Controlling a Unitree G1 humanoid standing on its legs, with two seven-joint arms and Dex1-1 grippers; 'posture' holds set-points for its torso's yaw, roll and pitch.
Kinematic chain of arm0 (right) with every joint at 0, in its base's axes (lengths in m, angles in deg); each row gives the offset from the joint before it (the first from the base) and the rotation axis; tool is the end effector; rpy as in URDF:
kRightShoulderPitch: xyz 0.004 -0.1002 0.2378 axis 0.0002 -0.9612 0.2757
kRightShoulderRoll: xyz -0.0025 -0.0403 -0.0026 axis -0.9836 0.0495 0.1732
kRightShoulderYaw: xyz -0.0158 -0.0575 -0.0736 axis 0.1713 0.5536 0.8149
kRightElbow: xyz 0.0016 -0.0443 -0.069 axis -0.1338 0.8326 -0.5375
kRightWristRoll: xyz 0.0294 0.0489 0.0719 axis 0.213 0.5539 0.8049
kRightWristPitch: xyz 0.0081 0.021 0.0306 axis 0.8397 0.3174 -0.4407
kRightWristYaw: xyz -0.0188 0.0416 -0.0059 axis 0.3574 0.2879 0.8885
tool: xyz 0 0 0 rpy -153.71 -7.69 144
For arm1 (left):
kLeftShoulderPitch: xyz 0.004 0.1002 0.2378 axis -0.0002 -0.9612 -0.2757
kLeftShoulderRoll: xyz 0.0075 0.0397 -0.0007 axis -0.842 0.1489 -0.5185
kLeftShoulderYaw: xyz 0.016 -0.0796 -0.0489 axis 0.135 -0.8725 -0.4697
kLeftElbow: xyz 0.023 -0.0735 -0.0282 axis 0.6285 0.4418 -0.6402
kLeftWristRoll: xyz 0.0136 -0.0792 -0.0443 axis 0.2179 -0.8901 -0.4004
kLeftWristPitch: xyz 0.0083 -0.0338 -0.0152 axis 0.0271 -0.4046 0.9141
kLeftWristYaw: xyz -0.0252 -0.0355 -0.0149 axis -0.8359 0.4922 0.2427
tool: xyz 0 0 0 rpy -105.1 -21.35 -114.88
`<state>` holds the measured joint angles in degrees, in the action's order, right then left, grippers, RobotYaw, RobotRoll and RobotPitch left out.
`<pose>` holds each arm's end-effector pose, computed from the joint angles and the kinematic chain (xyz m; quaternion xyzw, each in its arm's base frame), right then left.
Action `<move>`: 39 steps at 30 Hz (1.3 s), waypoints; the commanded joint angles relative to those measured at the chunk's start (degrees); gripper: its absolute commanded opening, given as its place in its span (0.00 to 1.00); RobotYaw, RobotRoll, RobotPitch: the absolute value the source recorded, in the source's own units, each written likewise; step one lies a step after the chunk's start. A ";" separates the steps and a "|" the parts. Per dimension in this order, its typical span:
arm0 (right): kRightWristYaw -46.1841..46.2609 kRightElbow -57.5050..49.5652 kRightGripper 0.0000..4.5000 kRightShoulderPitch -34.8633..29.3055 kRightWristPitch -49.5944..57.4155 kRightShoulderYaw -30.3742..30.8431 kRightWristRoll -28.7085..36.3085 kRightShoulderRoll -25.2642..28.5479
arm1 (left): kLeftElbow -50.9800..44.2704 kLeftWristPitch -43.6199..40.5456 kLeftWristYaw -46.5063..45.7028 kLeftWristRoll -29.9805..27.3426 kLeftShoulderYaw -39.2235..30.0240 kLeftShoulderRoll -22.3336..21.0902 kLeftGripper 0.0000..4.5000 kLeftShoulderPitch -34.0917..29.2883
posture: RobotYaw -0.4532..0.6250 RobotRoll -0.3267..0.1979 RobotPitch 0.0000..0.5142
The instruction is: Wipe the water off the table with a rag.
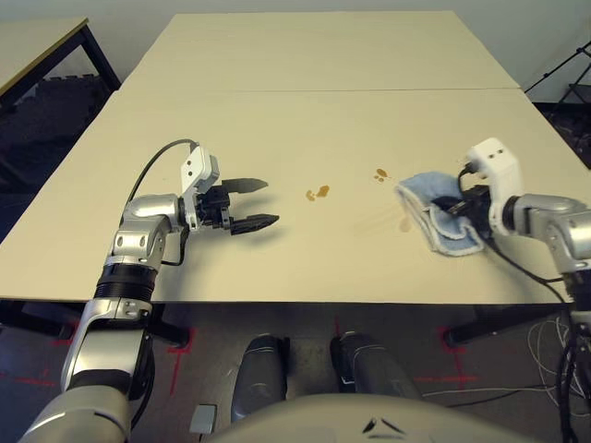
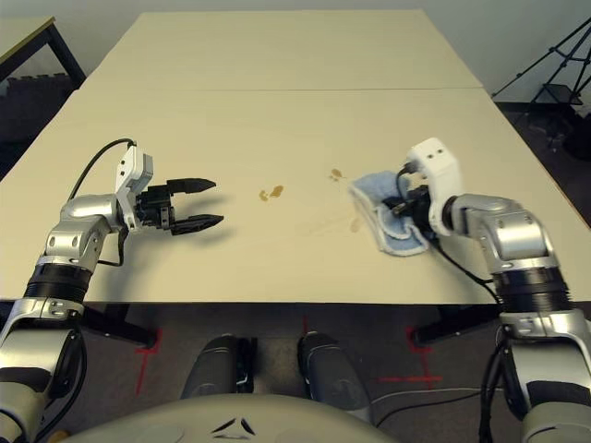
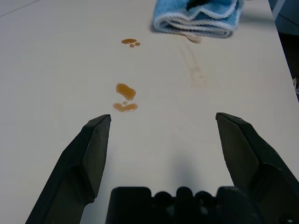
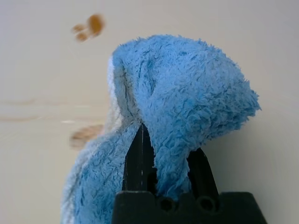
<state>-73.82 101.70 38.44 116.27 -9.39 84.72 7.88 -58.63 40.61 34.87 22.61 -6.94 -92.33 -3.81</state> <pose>0.2597 -0.2900 0.1541 -0.0524 0.2549 0.2018 0.9442 0.2784 0.2553 0.1271 0.0838 0.0618 -0.5722 0.8135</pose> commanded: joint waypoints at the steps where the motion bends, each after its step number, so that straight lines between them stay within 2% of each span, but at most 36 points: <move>1: 3.35 5.72 0.02 4.15 -5.02 -3.66 0.36 -3.61 | 0.31 0.22 0.80 0.68 0.14 -1.40 1.00 0.74 | 0.19 0.62 0.13; 10: 9.04 23.59 0.02 14.03 -16.76 -2.74 -2.70 -15.45 | 1.75 0.48 1.39 0.95 -0.41 -4.13 1.00 1.20 | 0.21 0.62 0.13; 15: 9.81 33.94 0.02 17.12 -23.33 -0.24 -6.84 -19.22 | 0.53 -0.18 1.51 0.36 -0.70 -5.16 1.00 0.78 | 0.22 0.62 0.13; 20: 8.28 39.00 0.02 18.44 -26.20 1.73 -9.33 -21.84 | -0.57 -0.79 1.44 0.12 -0.95 -5.70 1.00 0.06 | 0.24 0.62 0.14; 25: 4.42 36.75 0.02 17.44 -24.77 4.64 -10.02 -26.45 | -1.38 -1.17 1.32 -0.04 -0.95 -6.04 1.00 -0.78 | 0.24 0.62 0.15; 32: 2.10 26.57 0.02 12.59 -19.29 7.85 -9.55 -32.00 | -1.90 -1.55 1.15 -0.12 -0.94 -5.93 1.00 -1.13 | 0.24 0.62 0.15; 36: 2.78 23.66 0.02 10.98 -17.58 8.15 -9.66 -32.46 | -2.17 -1.75 1.07 -0.10 -0.94 -5.87 1.00 -1.20 | 0.24 0.62 0.15; 39: 4.03 25.24 0.02 11.73 -18.39 6.76 -10.05 -30.86 | -2.22 -1.81 1.05 -0.06 -0.92 -5.83 1.00 -1.12 | 0.24 0.62 0.15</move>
<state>-70.10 124.09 51.54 96.47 -3.07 75.25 -23.11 -60.27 39.10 35.92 22.65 -7.58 -97.88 -4.31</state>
